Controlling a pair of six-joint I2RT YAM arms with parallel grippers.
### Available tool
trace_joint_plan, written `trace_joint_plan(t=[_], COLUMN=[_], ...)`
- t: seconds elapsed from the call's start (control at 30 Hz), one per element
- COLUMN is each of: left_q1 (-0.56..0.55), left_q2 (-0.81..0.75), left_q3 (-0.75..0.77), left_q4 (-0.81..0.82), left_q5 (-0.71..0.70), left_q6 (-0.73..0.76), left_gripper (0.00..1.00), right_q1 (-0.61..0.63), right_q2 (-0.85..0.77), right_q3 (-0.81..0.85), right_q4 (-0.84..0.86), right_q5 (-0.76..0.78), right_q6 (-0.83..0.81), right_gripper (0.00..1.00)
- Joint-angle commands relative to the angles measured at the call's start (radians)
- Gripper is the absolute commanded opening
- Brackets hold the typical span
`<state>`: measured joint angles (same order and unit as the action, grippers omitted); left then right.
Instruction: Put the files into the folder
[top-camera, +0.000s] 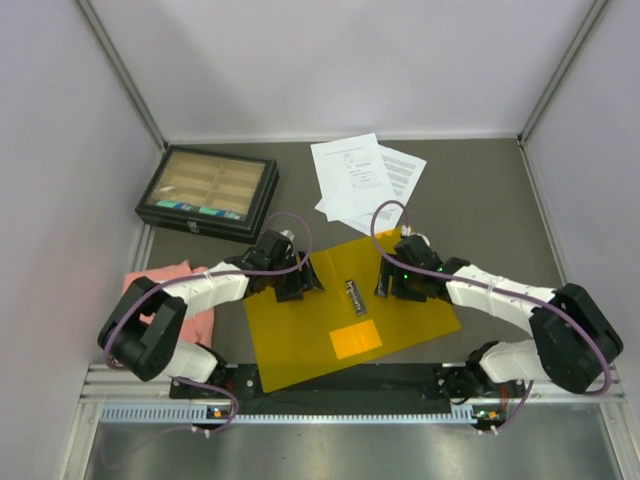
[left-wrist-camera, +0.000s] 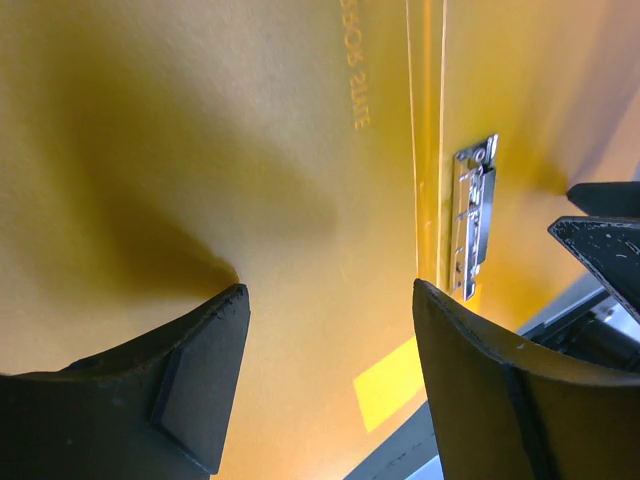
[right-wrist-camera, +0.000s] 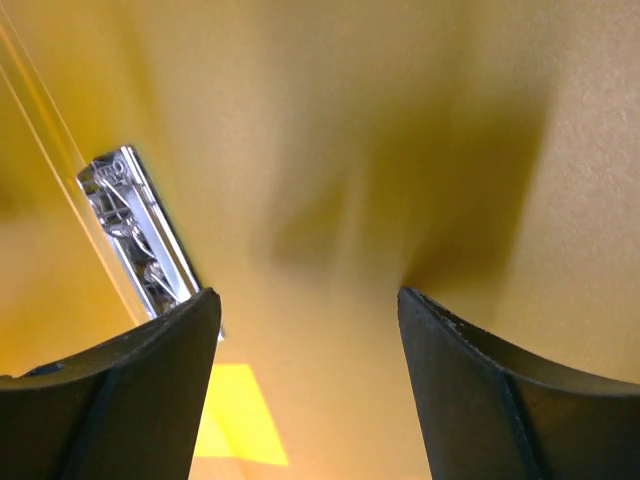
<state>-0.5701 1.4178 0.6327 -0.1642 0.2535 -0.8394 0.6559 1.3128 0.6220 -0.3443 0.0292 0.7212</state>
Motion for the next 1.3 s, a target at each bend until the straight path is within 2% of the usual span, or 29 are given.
trace_joint_plan(t=[0.0,0.17,0.3,0.43,0.67,0.77,0.87,1.03,1.1,1.27], left_q1=[0.062,0.095,0.096,0.102,0.116,0.116,0.116,0.115,0.113,0.116], left_q2=[0.049,0.119,0.176,0.228,0.326,0.343,0.316,0.175,0.1,-0.037], left_q3=[-0.073,-0.013,0.05,0.099,0.16,0.223,0.285,0.331,0.312,0.144], left_q4=[0.046,0.04,0.025,0.012,0.037,-0.015,-0.067,-0.142,-0.166,-0.129], left_q5=[-0.034,-0.003,-0.01,-0.031,-0.002,-0.023,-0.007,0.047,0.064,0.188], left_q6=[0.043,0.094,0.12,0.144,0.154,0.192,0.224,0.25,0.241,0.149], left_gripper=[0.72,0.73,0.73,0.75,0.75,0.76,0.78,0.8,0.8,0.82], right_q1=[-0.042,-0.042,-0.041,-0.041,-0.076,-0.078,-0.078,-0.078,-0.076,-0.096], right_q2=[0.103,0.105,0.024,-0.02,0.101,0.164,0.135,0.03,0.003,0.048], right_q3=[-0.064,-0.001,0.067,0.079,-0.054,-0.05,0.002,0.138,0.169,0.216], right_q4=[0.12,0.09,-0.004,-0.018,0.102,0.102,0.027,-0.074,-0.078,-0.041], right_q5=[-0.067,-0.109,-0.101,-0.078,-0.078,-0.098,-0.083,-0.101,-0.123,-0.16], right_q6=[0.003,-0.011,-0.028,-0.032,-0.002,-0.005,-0.025,-0.066,-0.075,-0.097], right_gripper=[0.72,0.71,0.71,0.72,0.72,0.72,0.72,0.72,0.72,0.72])
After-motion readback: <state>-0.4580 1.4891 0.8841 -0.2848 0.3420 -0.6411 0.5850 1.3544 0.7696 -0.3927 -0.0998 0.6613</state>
